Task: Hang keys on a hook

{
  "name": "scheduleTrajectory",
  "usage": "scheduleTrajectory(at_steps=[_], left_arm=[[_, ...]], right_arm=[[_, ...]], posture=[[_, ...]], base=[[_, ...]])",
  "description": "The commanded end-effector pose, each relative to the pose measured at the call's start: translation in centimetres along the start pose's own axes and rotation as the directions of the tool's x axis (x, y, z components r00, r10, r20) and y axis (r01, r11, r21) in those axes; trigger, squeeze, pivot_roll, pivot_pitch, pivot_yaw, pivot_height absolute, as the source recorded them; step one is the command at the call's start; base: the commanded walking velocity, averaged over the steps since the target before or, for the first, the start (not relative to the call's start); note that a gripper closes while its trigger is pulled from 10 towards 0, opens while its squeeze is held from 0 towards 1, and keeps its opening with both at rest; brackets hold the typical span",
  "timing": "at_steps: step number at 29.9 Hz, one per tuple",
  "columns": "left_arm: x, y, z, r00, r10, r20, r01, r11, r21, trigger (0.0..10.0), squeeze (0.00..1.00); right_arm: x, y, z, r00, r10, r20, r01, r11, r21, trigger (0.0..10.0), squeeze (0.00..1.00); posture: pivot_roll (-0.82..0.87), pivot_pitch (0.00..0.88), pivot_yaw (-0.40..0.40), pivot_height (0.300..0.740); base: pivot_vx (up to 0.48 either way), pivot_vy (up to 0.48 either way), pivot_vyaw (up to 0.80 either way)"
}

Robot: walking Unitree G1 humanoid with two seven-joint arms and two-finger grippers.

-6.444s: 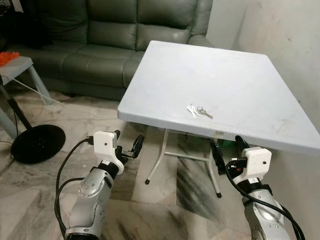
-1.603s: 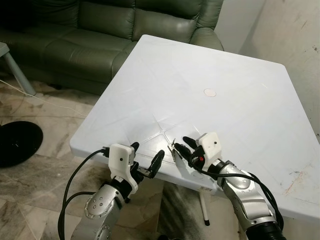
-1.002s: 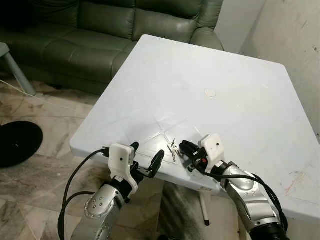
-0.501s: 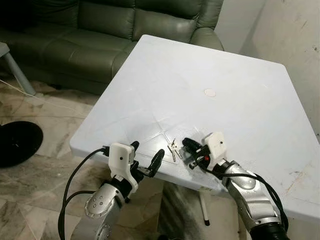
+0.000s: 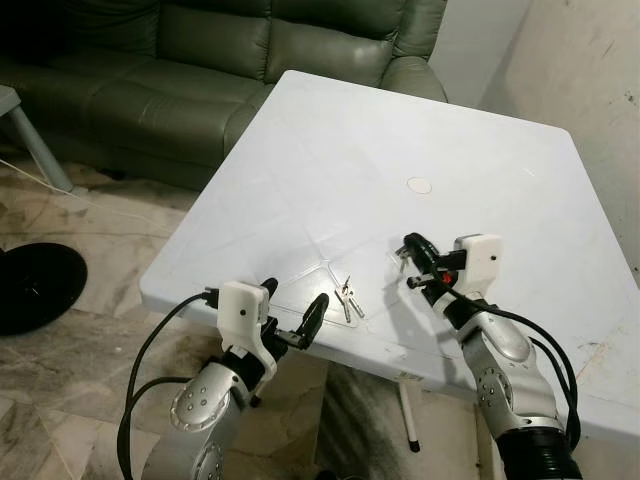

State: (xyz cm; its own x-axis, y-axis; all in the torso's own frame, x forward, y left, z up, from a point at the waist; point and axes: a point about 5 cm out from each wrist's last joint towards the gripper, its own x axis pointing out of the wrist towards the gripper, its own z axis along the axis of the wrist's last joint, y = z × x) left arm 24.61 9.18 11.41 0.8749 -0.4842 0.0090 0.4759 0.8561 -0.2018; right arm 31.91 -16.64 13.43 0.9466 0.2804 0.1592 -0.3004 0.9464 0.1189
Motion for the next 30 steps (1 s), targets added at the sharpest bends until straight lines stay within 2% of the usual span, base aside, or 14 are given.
scheduleTrajectory(at_steps=[1, 4, 7, 8, 11, 12, 15, 19, 22, 25, 27, 30], left_arm=[[0.3, 0.0, 0.0, 1.000, -0.001, 0.003, 0.001, 1.000, -0.001, 10.0, 0.00], [0.9, 0.6, 0.4, 1.000, 0.016, 0.026, -0.016, 1.000, 0.007, 10.0, 0.00], [1.5, 1.4, 1.0, 0.998, 0.038, 0.051, -0.038, 0.999, 0.007, 10.0, 0.00], [1.7, 1.8, 1.3, 0.997, 0.048, 0.067, -0.048, 0.999, 0.005, 10.0, 0.00], [2.0, 2.1, 1.6, 0.995, 0.059, 0.076, -0.059, 0.998, -0.002, 10.0, 0.00], [2.3, 2.6, 1.9, 0.993, 0.073, 0.089, -0.072, 0.997, -0.010, 10.0, 0.00], [2.9, 3.4, 2.3, 0.988, 0.104, 0.114, -0.101, 0.994, -0.033, 10.0, 0.00], [2.8, 3.3, 1.8, 0.986, 0.098, 0.132, -0.094, 0.995, -0.038, 10.0, 0.00], [2.6, 3.1, 0.9, 0.986, 0.106, 0.129, -0.102, 0.994, -0.032, 10.0, 0.00], [2.6, 3.1, 0.6, 0.985, 0.118, 0.124, -0.112, 0.992, -0.055, 10.0, 0.00], [2.5, 3.3, 0.5, 0.984, 0.129, 0.124, -0.123, 0.991, -0.058, 10.0, 0.00], [2.6, 3.5, 0.4, 0.982, 0.137, 0.128, -0.131, 0.990, -0.054, 10.0, 0.00]], right_arm=[[0.1, -0.9, 1.4, 0.996, -0.050, 0.068, 0.051, 0.998, -0.022, 0.0, 0.00], [-0.2, -1.3, 2.0, 0.989, -0.097, 0.112, 0.099, 0.995, -0.011, 0.0, 0.00], [-0.6, -1.2, 2.2, 0.985, -0.095, 0.145, 0.104, 0.993, -0.056, 0.0, 0.00], [-0.7, -1.1, 2.1, 0.983, -0.109, 0.147, 0.118, 0.992, -0.052, 2.0, 0.00], [-0.9, -1.1, 1.9, 0.983, -0.125, 0.138, 0.132, 0.990, -0.045, 2.0, 0.00], [-1.1, -0.9, 1.7, 0.981, -0.144, 0.131, 0.150, 0.988, -0.033, 10.0, 0.00], [-2.0, -0.2, 1.2, 0.975, -0.179, 0.130, 0.180, 0.984, 0.004, 10.0, 0.00], [-3.3, 0.5, 0.5, 0.970, -0.201, 0.137, 0.202, 0.979, 0.011, 10.0, 0.00], [-4.5, 0.9, -0.7, 0.968, -0.226, 0.113, 0.233, 0.971, -0.054, 10.0, 0.00], [-5.1, 1.2, -1.1, 0.967, -0.234, 0.097, 0.240, 0.969, -0.059, 10.0, 0.00], [-5.6, 1.5, -1.6, 0.969, -0.234, 0.079, 0.241, 0.965, -0.101, 10.0, 0.00], [-5.9, 1.6, -2.0, 0.966, -0.252, 0.062, 0.257, 0.959, -0.118, 10.0, 0.00]], posture=[[0.06, 0.079, -0.125, 0.740], [0.05, 0.065, -0.122, 0.740], [0.04, 0.048, -0.118, 0.740], [0.04, 0.048, -0.118, 0.740], [0.04, 0.040, -0.117, 0.740], [0.04, 0.033, -0.115, 0.740], [0.03, 0.022, -0.111, 0.740], [0.01, 0.008, -0.100, 0.740], [0.00, 0.003, -0.093, 0.740], [0.00, 0.003, -0.093, 0.740], [0.00, 0.000, -0.084, 0.740], [0.00, 0.000, -0.083, 0.740]], base=[[0.000, 0.000, 0.00], [0.000, 0.000, 0.00], [0.000, 0.000, 0.00], [0.000, 0.000, 0.00], [0.000, 0.000, 0.00], [0.000, 0.000, 0.00], [0.000, 0.000, 0.00], [0.000, 0.000, 0.00], [0.000, 0.000, 0.00], [0.000, 0.000, 0.00], [0.000, 0.000, 0.00], [0.000, 0.000, 0.00]])
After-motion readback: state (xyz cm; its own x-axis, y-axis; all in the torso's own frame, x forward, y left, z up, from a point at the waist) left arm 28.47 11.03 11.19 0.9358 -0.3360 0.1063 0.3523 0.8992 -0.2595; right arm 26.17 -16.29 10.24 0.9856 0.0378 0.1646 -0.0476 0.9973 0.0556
